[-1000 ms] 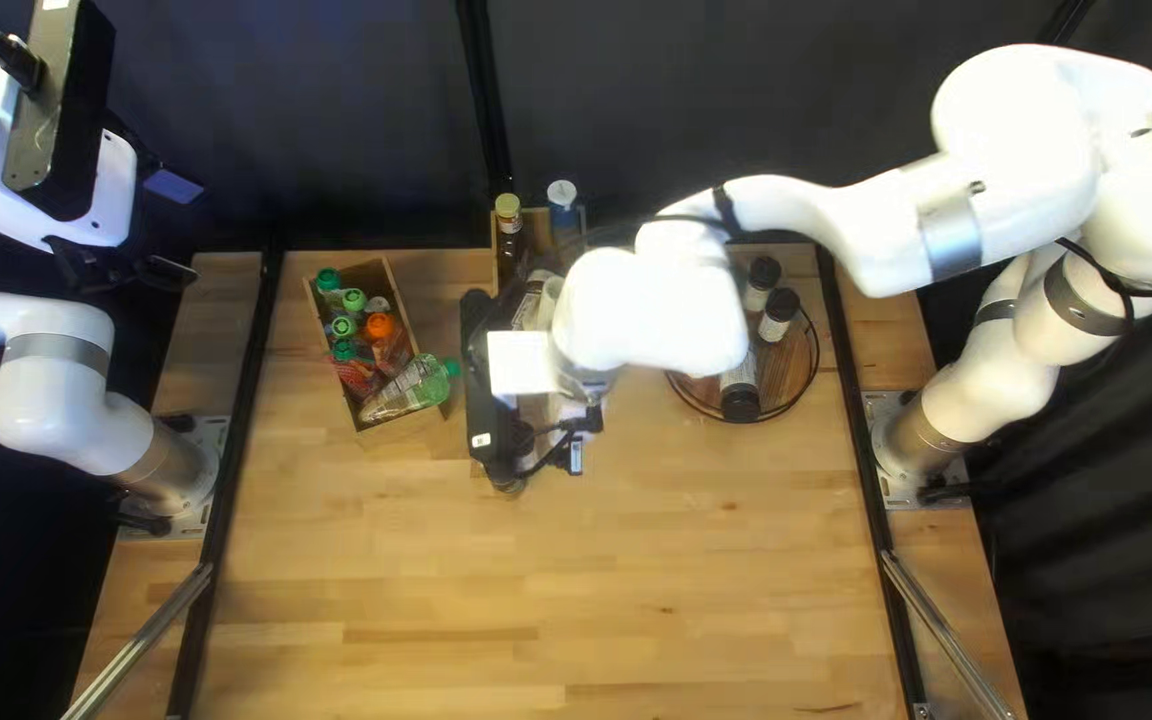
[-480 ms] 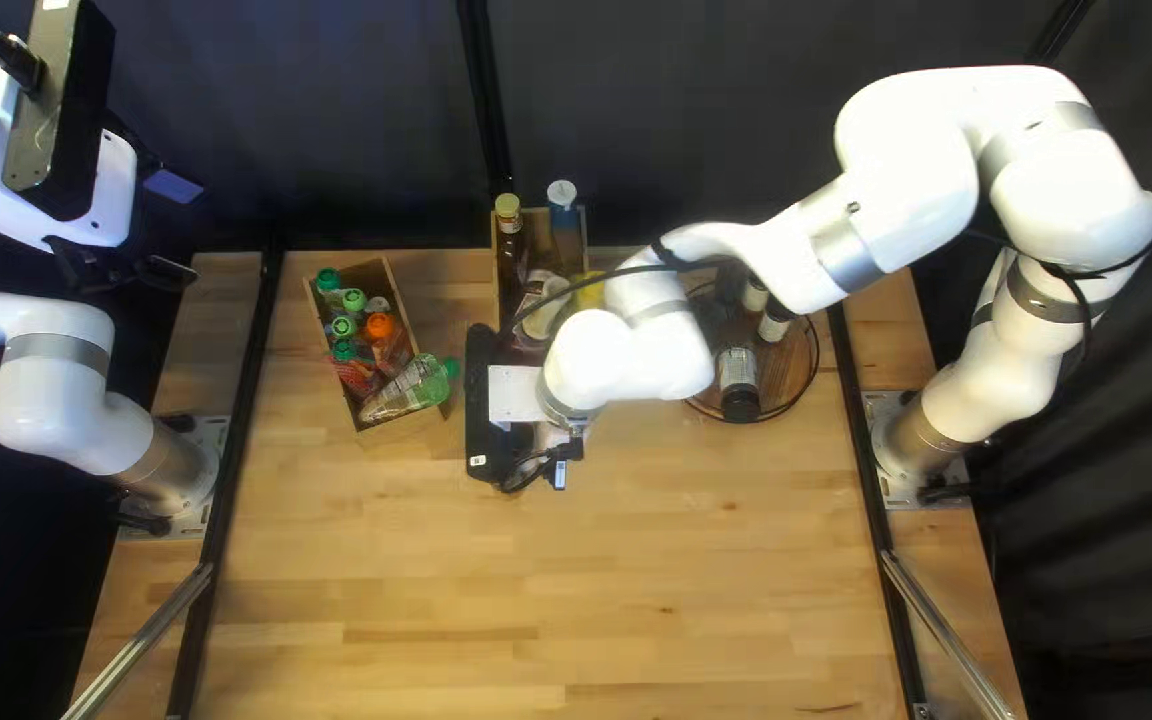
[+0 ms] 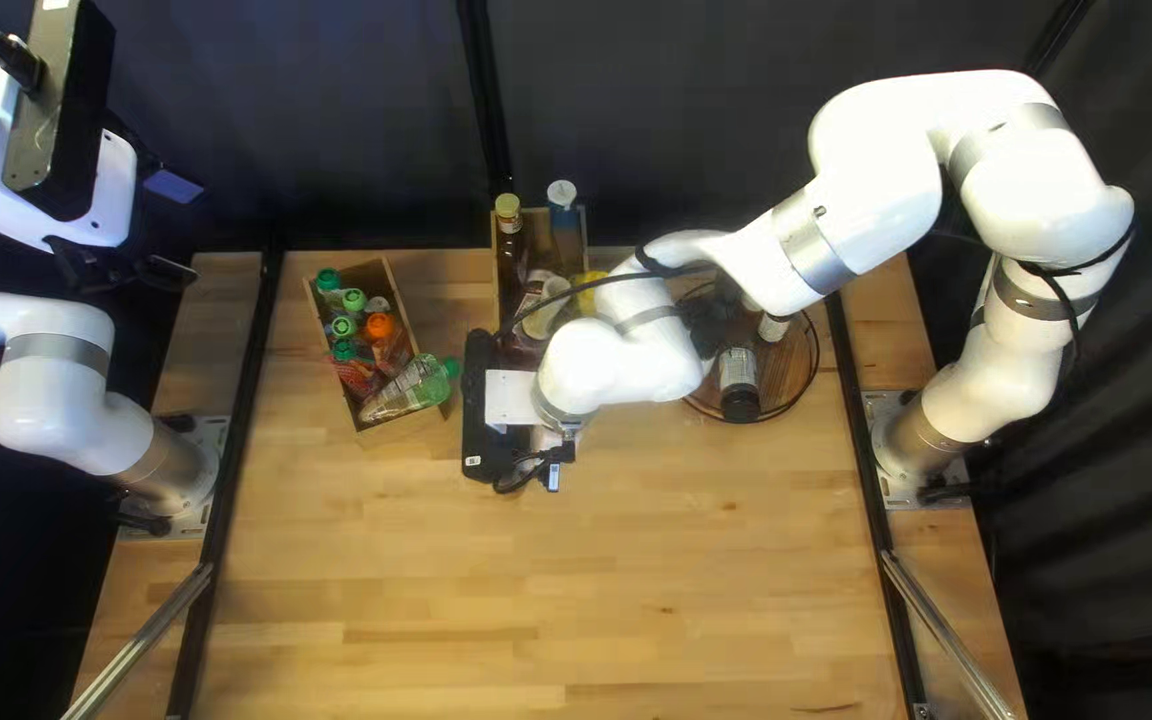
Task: Separate condiments, baby food and spices and place it in 3 different racks/containers
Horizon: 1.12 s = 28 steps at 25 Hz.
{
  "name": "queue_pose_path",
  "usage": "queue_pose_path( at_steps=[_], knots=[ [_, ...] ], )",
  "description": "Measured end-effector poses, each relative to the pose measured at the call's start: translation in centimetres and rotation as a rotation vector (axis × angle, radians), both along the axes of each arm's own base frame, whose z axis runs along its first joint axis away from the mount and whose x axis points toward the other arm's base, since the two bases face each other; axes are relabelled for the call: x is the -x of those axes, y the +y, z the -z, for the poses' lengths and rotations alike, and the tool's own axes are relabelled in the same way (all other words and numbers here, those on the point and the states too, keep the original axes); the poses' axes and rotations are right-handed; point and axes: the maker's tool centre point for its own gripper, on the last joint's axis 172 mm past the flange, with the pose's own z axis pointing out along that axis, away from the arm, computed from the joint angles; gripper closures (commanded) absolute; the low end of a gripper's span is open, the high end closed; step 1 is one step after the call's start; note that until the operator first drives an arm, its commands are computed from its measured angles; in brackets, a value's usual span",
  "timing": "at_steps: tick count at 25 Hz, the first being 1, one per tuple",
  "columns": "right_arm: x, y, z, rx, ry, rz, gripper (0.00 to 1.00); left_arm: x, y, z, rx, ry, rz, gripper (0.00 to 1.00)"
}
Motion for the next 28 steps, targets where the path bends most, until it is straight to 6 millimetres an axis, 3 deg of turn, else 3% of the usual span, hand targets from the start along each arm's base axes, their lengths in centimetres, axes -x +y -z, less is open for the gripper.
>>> queue_pose_path(
  at_steps=[5, 9, 11, 12, 13, 23, 28],
  knots=[
    [-0.7, -0.1, 0.3, -0.003, 0.006, -0.006, 0.03, 0.0, 0.0, 0.0, 0.0, 0.0, 0.0, 0.0],
    [-0.8, -0.2, 0.3, -0.004, 0.008, -0.009, 0.18, 0.0, 0.0, 0.0, 0.0, 0.0, 0.0, 0.0],
    [-0.8, -0.2, 0.3, -0.003, 0.008, -0.009, 0.51, 0.0, 0.0, 0.0, 0.0, 0.0, 0.0, 0.0],
    [-0.8, -0.2, 0.3, -0.003, 0.008, -0.009, 0.91, 0.0, 0.0, 0.0, 0.0, 0.0, 0.0, 0.0],
    [-0.8, -0.2, 0.3, -0.002, 0.008, -0.009, 0.95, 0.0, 0.0, 0.0, 0.0, 0.0, 0.0, 0.0],
    [-0.4, -0.1, -0.5, 0.019, 0.013, -0.007, 0.99, 0.0, 0.0, 0.0, 0.0, 0.0, 0.0, 0.0],
    [1.0, 0.9, -3.2, 0.023, 0.005, -0.009, 1.0, 0.0, 0.0, 0.0, 0.0, 0.0, 0.0, 0.0]
  ],
)
